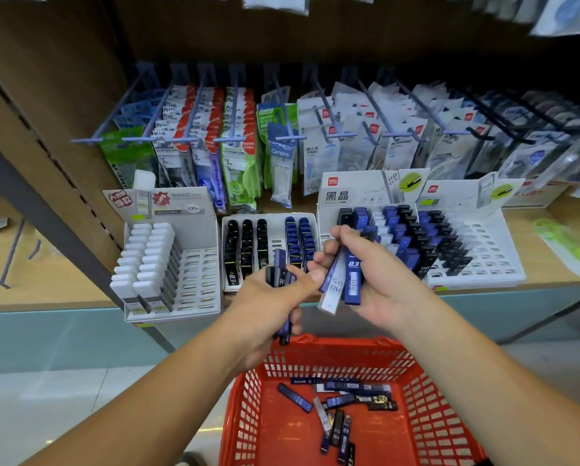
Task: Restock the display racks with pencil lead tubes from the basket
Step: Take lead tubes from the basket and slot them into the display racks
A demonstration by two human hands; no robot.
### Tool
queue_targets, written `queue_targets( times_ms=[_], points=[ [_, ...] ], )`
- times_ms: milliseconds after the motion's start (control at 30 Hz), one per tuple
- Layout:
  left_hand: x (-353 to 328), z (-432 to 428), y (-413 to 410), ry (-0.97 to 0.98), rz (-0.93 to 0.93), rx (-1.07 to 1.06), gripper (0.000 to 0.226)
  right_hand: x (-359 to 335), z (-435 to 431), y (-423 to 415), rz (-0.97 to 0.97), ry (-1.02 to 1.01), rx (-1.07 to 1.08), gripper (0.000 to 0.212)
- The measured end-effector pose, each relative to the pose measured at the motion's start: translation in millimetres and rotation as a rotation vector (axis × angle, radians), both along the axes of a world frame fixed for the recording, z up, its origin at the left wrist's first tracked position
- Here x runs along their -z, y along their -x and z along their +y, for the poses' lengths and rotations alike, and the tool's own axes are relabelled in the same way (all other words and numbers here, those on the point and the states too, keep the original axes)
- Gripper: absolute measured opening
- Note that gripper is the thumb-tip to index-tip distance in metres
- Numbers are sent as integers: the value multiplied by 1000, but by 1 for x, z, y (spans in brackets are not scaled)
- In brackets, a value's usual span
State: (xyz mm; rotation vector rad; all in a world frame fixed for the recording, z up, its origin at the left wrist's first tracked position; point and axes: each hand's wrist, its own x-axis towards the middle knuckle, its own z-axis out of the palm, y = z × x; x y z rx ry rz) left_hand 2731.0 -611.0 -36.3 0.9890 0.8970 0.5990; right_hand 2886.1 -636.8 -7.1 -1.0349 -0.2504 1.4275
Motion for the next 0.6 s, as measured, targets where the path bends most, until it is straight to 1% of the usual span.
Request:
queue_targets(
  times_ms=[100, 167, 200, 233, 333, 367, 433, 500, 533, 600],
  points=[
    [3, -6, -5, -179, 69, -2, 36, -1, 1, 6, -38, -6, 58, 16],
    [3, -7, -6, -284, 141, 7, 51, 1, 2, 10, -149, 15, 91, 17],
    [3, -7, -7, -310, 173, 11, 55, 2, 3, 12, -196, 26, 105, 19],
    [3, -6, -7, -315, 190, 7, 54, 2, 4, 14, -225, 34, 120, 21],
    [3, -5, -7, -262, 190, -12, 30, 5, 6, 17, -259, 62, 156, 28],
    [4, -4, -6, -262, 190, -7, 25, 5, 7, 17, -284, 81, 160, 31],
    [5, -3, -2, -307, 196, 7, 20, 7, 8, 19, -316, 102, 160, 36],
    [5, -1, 3, -388, 245, 36, 18, 8, 9, 21, -321, 101, 173, 42],
    [4, 1, 6, -419, 269, 49, 18, 11, 9, 22, -368, 101, 188, 45],
    [0, 4, 12, -425, 283, 67, 19, 14, 11, 20, -541, 77, 214, 47]
  ],
)
